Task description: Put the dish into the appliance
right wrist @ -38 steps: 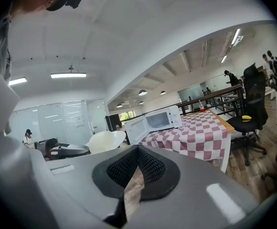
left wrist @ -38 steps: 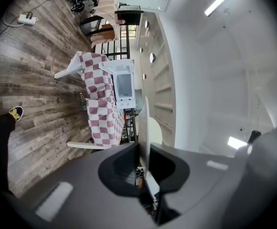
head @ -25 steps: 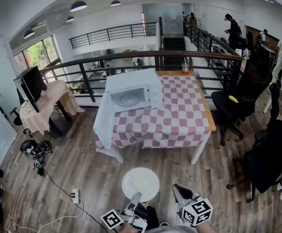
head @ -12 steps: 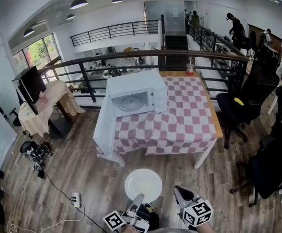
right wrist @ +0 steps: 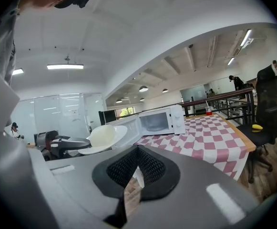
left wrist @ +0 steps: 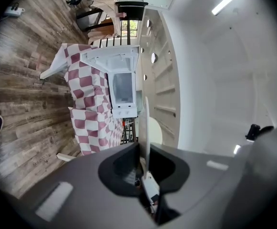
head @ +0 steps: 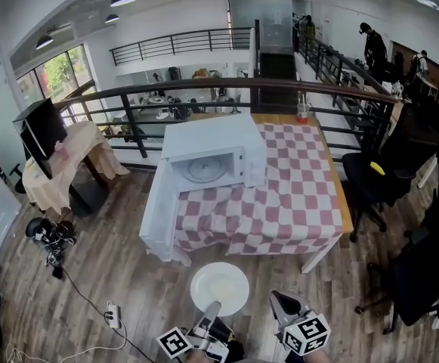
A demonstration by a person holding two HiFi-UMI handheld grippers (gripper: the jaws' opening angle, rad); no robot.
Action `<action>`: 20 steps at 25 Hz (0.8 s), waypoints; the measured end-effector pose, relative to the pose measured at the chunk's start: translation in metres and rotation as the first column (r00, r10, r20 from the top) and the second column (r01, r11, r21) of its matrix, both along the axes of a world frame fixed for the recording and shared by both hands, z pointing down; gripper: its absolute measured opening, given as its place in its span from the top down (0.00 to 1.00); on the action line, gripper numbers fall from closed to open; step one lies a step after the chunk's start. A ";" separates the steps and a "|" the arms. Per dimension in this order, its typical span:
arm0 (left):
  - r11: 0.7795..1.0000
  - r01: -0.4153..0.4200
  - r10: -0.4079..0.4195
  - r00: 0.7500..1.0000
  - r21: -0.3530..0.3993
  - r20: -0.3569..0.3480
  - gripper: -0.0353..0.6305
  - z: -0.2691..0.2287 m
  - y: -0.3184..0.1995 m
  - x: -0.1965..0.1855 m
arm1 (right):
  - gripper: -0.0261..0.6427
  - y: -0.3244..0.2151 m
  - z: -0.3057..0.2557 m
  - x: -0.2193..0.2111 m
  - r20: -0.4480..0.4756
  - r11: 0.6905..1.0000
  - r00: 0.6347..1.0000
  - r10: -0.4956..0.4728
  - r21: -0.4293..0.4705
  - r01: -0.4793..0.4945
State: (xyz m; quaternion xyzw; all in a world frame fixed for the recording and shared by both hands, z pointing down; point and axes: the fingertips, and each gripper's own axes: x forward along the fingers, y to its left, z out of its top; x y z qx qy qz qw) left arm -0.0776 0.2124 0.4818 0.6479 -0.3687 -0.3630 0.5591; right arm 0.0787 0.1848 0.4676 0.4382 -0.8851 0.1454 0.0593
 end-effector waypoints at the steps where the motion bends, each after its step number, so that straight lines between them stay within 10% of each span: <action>1: 1.000 0.002 -0.002 1.000 0.002 0.000 0.90 -0.001 -0.007 -0.001 | 0.97 -0.006 0.001 0.000 -0.002 1.000 1.000 0.001 -0.004 -0.001; 20: 0.999 -0.050 0.049 0.998 0.014 0.025 0.90 -0.006 -0.084 -0.034 | 0.97 -0.075 0.008 -0.025 -0.015 0.998 0.998 0.056 -0.016 -0.057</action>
